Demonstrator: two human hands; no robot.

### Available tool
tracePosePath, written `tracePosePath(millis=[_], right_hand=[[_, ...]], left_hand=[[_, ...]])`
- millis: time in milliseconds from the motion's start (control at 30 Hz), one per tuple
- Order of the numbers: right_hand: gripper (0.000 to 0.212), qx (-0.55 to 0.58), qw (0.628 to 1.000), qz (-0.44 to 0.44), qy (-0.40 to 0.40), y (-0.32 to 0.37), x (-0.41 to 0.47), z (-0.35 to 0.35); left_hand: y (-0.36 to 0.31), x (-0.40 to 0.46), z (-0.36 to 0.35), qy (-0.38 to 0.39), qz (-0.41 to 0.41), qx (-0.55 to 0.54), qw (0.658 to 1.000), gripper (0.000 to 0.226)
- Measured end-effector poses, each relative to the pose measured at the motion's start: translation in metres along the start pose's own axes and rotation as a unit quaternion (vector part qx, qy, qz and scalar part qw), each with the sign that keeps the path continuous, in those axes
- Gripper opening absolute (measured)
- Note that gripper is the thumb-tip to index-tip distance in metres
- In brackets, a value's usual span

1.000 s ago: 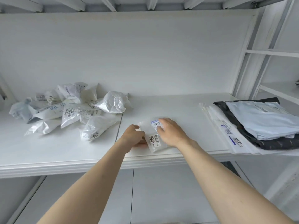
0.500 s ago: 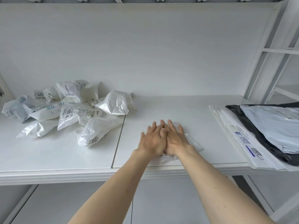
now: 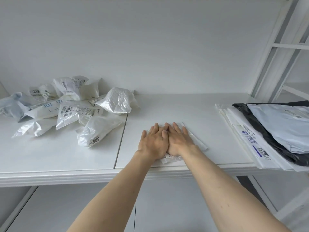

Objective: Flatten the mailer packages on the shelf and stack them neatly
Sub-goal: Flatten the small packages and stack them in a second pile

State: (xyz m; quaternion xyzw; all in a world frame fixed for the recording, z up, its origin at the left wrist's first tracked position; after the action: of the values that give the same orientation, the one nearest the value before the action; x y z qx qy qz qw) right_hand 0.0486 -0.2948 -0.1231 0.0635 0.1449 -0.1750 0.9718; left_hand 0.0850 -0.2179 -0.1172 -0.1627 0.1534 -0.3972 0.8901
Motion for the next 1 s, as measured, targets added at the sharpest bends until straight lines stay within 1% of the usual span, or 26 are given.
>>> tracePosePath(millis=[67,167,233,300,367,433,500,533,567,633,700,767,800,833,867,900,933,967,1000], right_hand=[[0.062,0.006,1.0,-0.015,-0.004,0.001,-0.005,0.0],[0.054,0.031,0.999,-0.029,-0.002,0.007,-0.016,-0.003],[0.05,0.021,0.999,-0.045,-0.012,0.005,-0.024,0.001],[0.044,-0.031,0.995,-0.085,-0.033,0.001,-0.033,0.01],[0.045,-0.073,0.988,-0.121,-0.058,0.005,-0.042,0.023],[0.049,-0.083,0.988,-0.096,-0.083,0.027,-0.049,0.031],[0.049,-0.085,0.989,-0.026,-0.119,0.059,-0.058,0.036],[0.047,-0.078,0.988,0.007,-0.136,0.074,-0.062,0.037],[0.046,-0.07,0.986,0.031,-0.147,0.087,-0.065,0.038],[0.043,-0.049,0.983,0.064,-0.162,0.106,-0.07,0.04],[0.04,-0.024,0.982,0.083,-0.167,0.117,-0.074,0.042],[0.038,0.012,0.983,0.092,-0.16,0.121,-0.078,0.045],[0.039,0.048,0.983,0.089,-0.154,0.12,-0.08,0.047],[0.04,0.105,0.98,0.081,-0.147,0.117,-0.082,0.048],[0.044,0.183,0.971,0.07,-0.138,0.112,-0.084,0.048],[0.052,0.281,0.95,0.058,-0.12,0.105,-0.084,0.045],[0.064,0.39,0.915,0.047,-0.094,0.1,-0.083,0.041],[0.079,0.494,0.866,0.042,-0.069,0.097,-0.082,0.035],[0.094,0.573,0.816,0.039,-0.063,0.095,-0.083,0.032]], left_hand=[[-0.001,-0.013,0.002,-0.02,-0.019,0.023,0.999,0.051],[0.003,-0.04,0.008,-0.019,-0.046,0.043,0.998,0.047],[0.012,-0.058,0.02,-0.032,-0.025,0.075,0.996,0.044],[0.027,-0.076,0.042,-0.095,0.013,0.158,0.983,0.048],[0.046,-0.091,0.066,-0.158,0.056,0.223,0.96,0.058],[0.074,-0.105,0.086,-0.169,0.104,0.263,0.944,0.07],[0.104,-0.118,0.102,-0.158,0.151,0.282,0.934,0.078],[0.118,-0.123,0.108,-0.158,0.17,0.265,0.936,0.077],[0.132,-0.129,0.114,-0.166,0.184,0.228,0.942,0.074],[0.151,-0.139,0.118,-0.192,0.193,0.121,0.955,0.058],[0.157,-0.148,0.122,-0.232,0.192,0.043,0.953,0.036],[0.153,-0.154,0.126,-0.267,0.19,-0.002,0.945,0.024],[0.15,-0.154,0.126,-0.283,0.176,-0.043,0.942,0.022],[0.146,-0.154,0.126,-0.298,0.152,-0.114,0.935,0.021],[0.142,-0.153,0.125,-0.308,0.116,-0.217,0.919,0.019],[0.136,-0.15,0.121,-0.304,0.08,-0.334,0.889,0.016],[0.128,-0.146,0.115,-0.284,0.05,-0.438,0.851,0.012],[0.118,-0.142,0.107,-0.251,0.025,-0.515,0.819,0.01],[0.106,-0.139,0.099,-0.209,0.003,-0.561,0.801,0.009]])
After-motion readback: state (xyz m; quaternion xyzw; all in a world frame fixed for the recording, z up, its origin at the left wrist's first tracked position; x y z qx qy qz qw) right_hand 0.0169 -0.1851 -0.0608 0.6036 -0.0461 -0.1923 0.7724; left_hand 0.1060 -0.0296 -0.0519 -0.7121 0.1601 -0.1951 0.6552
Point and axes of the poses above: each hand's wrist, its own x-axis towards the middle knuckle, its own z-axis out of the back of the hand, y = z × x, the point moved 7 cm from there along x, towards the middle knuckle, and after that the axes turned 11 degrees about y, right-handed, at the moved point
